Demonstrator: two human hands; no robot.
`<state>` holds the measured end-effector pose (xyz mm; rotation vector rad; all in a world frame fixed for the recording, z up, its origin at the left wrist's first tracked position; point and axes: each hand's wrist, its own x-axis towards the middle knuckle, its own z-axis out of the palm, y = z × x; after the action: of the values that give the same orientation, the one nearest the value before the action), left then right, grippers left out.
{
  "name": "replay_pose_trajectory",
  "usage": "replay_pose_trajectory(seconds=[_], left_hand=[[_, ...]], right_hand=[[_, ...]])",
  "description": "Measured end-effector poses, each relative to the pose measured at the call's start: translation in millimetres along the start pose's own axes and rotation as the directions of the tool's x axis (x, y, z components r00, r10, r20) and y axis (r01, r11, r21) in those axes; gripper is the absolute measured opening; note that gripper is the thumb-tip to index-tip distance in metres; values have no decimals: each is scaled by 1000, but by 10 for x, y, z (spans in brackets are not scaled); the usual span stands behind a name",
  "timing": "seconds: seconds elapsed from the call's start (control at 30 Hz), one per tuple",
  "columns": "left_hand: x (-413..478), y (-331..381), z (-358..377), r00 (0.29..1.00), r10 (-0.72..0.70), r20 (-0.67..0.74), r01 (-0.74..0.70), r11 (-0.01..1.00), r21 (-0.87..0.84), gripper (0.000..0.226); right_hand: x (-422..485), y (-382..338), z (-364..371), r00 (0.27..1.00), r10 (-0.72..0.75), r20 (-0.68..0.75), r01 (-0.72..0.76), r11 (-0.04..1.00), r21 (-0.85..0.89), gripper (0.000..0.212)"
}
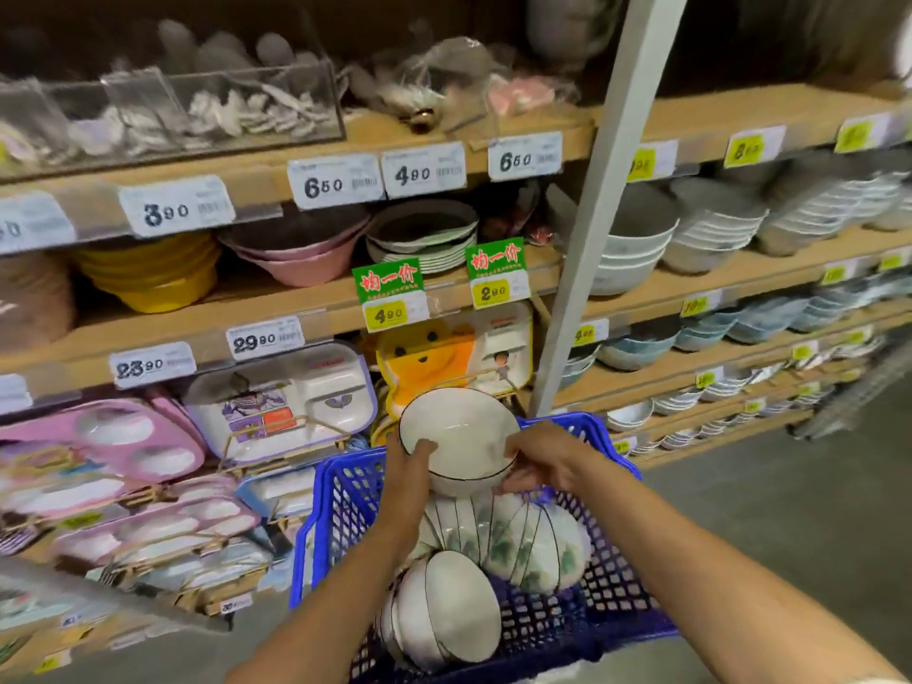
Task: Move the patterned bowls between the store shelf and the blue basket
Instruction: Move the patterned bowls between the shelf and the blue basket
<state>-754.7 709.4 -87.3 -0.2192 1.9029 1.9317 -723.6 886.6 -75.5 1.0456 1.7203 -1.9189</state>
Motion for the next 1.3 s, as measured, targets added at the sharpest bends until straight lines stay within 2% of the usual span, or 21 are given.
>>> replay_pose_trajectory(seconds=[0.1,0.23,0.43,0.57,0.67,0.77,0.87,1.0,1.13,1.3], left_hand=[[-3,406,133,999,49,21,-47,996,-77,41],[-75,879,396,992,120,50,-114,989,-98,31],[-414,1367,963,991,119,69,-109,986,-127,23],[-712,1547,1532,985,151,81,-140,981,-133,25],[-944,1594,2039,984,150,92,-134,977,-163,21],[-1156,1611,2555,980,161,118,-137,972,-191,14],[-1329,1664,3047,976,166,140,-136,970,-203,16],[-1493,1808,3557,969,176,171,-139,968,-208,10],[-1532,1973,3956,961,200,191,-157,963,-221,10],[-1409,2170,4280,952,225,205,-182,960,-212,9]], right_hand=[[-277,-318,-94,993,-113,15,113,994,10,31],[-662,-596,-341,974,-224,-17,224,975,2,32],[-1244,-786,-917,928,-365,-75,359,929,-86,41],[-1469,-797,-1458,849,-517,-112,522,853,19,28],[-1612,-820,-1848,796,-590,-132,605,779,162,18],[-1734,-829,-2288,782,-589,-206,624,732,273,25],[-1905,-843,-2736,770,-589,-244,637,689,346,28],[-2108,-928,-3261,718,-624,-309,696,648,309,29],[-2201,-1058,-3659,680,-662,-315,733,623,272,29],[-2157,-1304,-3970,653,-692,-308,756,621,205,40]])
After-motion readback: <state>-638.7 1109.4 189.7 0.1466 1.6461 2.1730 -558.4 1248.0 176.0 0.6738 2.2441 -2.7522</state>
